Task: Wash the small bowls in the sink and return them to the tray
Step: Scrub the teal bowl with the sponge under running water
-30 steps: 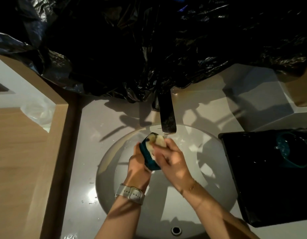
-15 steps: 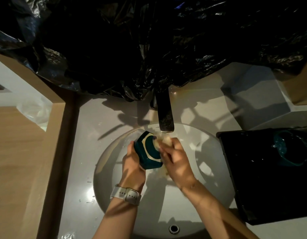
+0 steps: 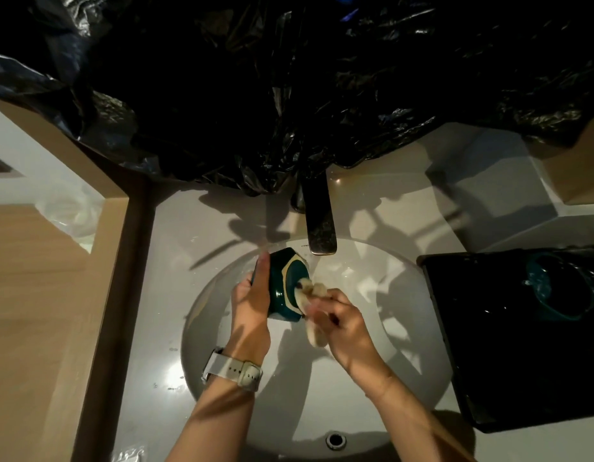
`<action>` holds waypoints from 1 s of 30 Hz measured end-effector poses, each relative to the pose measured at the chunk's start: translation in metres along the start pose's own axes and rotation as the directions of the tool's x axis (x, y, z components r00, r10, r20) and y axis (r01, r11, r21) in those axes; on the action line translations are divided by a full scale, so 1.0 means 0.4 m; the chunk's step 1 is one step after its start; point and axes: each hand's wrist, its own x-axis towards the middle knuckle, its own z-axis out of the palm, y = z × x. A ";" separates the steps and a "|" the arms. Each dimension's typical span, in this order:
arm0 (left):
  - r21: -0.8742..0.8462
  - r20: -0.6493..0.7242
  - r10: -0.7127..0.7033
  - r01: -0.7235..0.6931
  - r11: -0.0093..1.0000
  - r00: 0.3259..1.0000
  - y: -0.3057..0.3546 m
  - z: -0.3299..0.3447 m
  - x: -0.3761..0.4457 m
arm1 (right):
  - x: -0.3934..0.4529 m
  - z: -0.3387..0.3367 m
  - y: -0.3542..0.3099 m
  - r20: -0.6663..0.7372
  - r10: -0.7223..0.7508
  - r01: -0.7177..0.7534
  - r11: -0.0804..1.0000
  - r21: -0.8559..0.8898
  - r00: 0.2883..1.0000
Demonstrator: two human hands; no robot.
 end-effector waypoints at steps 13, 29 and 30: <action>0.072 0.311 0.102 -0.131 0.989 0.945 0.010 -0.039 0.001 | 0.113 0.004 -0.123 -0.167 -0.097 0.097 0.995 -0.010 0.981; 0.031 0.221 0.121 -0.131 0.991 0.968 -0.015 -0.047 0.043 | 0.096 0.048 -0.051 0.023 0.263 -0.243 0.850 0.467 0.964; 0.043 0.216 0.118 -0.130 0.991 0.969 -0.015 -0.045 0.045 | 0.096 0.047 -0.048 0.022 0.268 -0.247 0.852 0.461 0.963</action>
